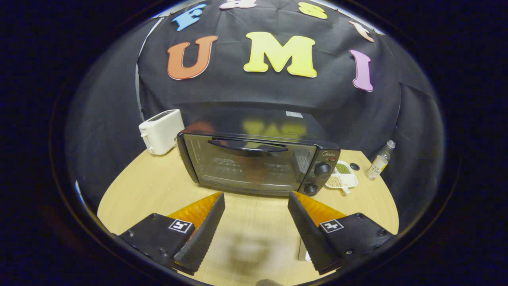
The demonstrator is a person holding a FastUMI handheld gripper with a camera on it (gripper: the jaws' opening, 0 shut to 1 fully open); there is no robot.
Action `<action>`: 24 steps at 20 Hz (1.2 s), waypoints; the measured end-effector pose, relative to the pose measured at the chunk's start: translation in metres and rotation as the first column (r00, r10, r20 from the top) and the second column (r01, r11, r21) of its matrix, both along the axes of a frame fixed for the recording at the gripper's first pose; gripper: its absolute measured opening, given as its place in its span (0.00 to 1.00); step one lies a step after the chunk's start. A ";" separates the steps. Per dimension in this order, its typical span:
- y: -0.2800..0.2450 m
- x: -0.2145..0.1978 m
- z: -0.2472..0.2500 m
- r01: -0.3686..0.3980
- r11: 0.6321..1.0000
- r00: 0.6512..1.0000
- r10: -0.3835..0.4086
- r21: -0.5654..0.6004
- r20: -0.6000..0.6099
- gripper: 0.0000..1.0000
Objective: Open the toaster oven, put the food inside, and close the toaster oven door.
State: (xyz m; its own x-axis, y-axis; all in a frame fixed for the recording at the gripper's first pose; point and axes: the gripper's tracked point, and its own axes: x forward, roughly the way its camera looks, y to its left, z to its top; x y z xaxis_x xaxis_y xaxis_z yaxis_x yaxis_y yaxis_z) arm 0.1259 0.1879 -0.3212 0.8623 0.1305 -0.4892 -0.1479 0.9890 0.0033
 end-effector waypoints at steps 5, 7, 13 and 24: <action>-0.041 -0.027 0.077 0.045 0.998 0.992 -0.051 0.053 0.117 1.00; -0.066 -0.043 0.113 0.059 0.997 0.981 -0.069 0.059 0.180 1.00; -0.155 -0.096 0.204 0.111 0.990 0.925 -0.137 0.092 0.355 1.00; -0.291 -0.176 0.270 0.135 0.981 0.841 -0.189 0.141 0.507 1.00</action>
State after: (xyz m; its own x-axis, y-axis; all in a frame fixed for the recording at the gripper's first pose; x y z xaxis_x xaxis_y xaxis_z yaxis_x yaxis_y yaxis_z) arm -0.0498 -0.1030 -0.0510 0.9991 -0.0099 0.0401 0.0072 0.9977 0.0675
